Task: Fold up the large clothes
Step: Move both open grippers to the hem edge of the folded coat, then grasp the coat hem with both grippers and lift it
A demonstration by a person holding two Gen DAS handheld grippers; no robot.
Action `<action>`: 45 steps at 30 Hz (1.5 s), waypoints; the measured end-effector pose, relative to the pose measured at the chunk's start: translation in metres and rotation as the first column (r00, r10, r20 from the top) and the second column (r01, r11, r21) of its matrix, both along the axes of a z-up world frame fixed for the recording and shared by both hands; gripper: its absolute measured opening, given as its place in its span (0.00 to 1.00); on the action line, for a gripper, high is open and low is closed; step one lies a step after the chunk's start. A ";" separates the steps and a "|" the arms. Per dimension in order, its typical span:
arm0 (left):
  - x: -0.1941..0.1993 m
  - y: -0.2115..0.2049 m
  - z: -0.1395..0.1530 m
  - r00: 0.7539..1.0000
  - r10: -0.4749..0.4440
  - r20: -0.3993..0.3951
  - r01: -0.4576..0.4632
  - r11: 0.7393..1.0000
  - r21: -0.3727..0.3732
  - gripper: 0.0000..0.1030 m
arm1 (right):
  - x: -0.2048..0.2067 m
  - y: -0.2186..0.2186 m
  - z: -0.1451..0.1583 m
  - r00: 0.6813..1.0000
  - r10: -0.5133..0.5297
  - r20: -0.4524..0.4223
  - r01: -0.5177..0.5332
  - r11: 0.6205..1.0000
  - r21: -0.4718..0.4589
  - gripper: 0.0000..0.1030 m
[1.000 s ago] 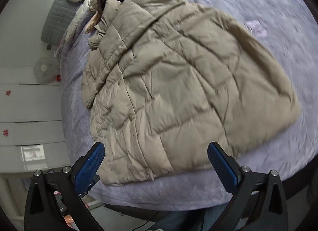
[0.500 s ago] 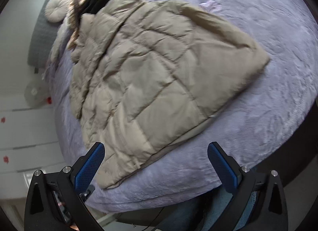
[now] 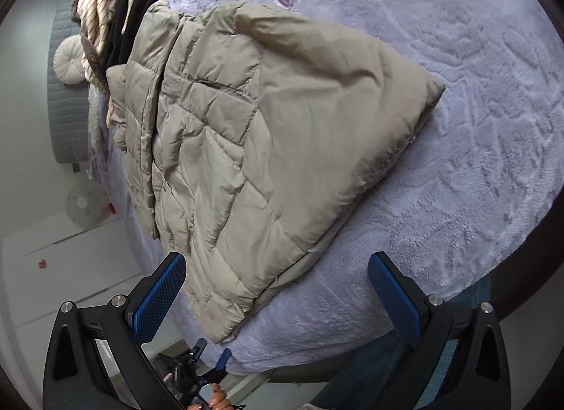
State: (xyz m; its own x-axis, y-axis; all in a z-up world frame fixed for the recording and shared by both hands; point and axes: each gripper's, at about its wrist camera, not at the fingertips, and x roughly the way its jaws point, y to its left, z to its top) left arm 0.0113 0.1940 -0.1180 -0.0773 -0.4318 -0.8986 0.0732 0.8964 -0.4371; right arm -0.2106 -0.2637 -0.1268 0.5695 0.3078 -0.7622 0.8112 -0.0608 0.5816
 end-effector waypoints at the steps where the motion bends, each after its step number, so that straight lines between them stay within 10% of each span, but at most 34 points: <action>1: 0.004 -0.003 -0.004 1.000 0.006 -0.012 -0.007 0.999 -0.032 1.00 | -0.003 -0.001 -0.004 1.000 -0.020 0.005 0.019 1.000 0.007 1.00; 16: 0.019 -0.059 -0.028 0.995 -0.090 -0.045 0.087 0.995 -0.058 1.00 | 0.005 -0.010 -0.027 0.979 -0.152 0.135 0.145 0.987 0.065 1.00; 18: 0.021 -0.061 -0.025 0.994 -0.101 -0.038 0.099 0.993 -0.062 0.91 | 0.009 -0.008 -0.027 0.975 -0.176 0.138 0.168 0.984 0.065 1.00; 20: 0.023 -0.059 -0.025 0.993 -0.115 -0.041 0.112 0.992 -0.058 0.60 | 0.009 -0.006 -0.027 0.971 -0.198 0.136 0.191 0.979 0.064 0.98; 22: 0.028 -0.057 -0.027 0.991 -0.126 -0.051 0.122 0.990 -0.065 0.26 | 0.008 -0.004 -0.027 0.968 -0.216 0.129 0.209 0.976 0.065 0.77; 25: 0.033 -0.047 -0.020 0.989 -0.142 -0.029 0.138 0.983 -0.125 0.13 | 0.005 0.002 -0.030 0.973 -0.222 0.066 0.219 0.974 0.054 0.28; 28: 0.037 -0.045 -0.001 0.984 -0.178 0.018 0.178 0.971 -0.159 0.13 | 0.003 0.007 -0.024 0.973 -0.221 0.068 0.221 0.975 0.001 0.10; 45: 0.155 -0.109 0.161 0.922 -0.079 0.378 0.187 0.947 -0.259 0.13 | 0.156 -0.093 0.120 0.940 0.217 0.264 -0.115 0.929 -0.352 0.09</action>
